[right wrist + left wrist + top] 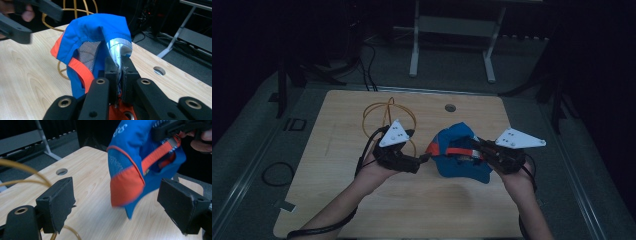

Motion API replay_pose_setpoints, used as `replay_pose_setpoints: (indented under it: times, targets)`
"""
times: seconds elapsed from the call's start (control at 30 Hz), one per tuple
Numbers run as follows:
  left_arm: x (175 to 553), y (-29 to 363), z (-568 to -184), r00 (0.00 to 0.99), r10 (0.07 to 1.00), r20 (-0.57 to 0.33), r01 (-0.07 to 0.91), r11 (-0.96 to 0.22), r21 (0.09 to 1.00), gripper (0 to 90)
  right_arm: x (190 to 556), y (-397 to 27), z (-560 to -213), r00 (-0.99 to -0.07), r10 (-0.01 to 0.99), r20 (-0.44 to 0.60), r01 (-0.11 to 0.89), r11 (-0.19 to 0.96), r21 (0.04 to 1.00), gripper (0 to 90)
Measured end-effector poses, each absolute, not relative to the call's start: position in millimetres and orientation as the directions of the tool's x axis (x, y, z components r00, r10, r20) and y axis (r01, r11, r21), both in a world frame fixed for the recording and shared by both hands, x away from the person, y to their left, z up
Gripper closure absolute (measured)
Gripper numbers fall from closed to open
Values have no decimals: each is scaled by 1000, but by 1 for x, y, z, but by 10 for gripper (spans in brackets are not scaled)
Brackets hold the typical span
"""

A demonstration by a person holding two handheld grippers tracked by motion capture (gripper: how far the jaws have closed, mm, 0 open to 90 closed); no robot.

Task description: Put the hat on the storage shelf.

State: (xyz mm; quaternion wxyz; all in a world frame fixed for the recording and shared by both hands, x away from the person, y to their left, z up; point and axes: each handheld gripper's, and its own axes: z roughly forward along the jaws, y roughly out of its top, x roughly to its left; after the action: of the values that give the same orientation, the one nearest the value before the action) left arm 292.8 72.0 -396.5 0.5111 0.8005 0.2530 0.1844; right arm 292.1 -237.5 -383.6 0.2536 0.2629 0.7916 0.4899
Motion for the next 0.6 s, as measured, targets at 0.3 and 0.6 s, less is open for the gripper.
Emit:
replay_pose_setpoints:
  times: [0.3,0.6]
  targets:
    - [304,43,-383,825,563,56,201,-384,901,154,281,-230,-381,-757,634,-159,138,392,909,858]
    - [313,20,-378,835,546,67,216,-438,873,222,272,-222,-379,-775,606,-176,114,409,905,857]
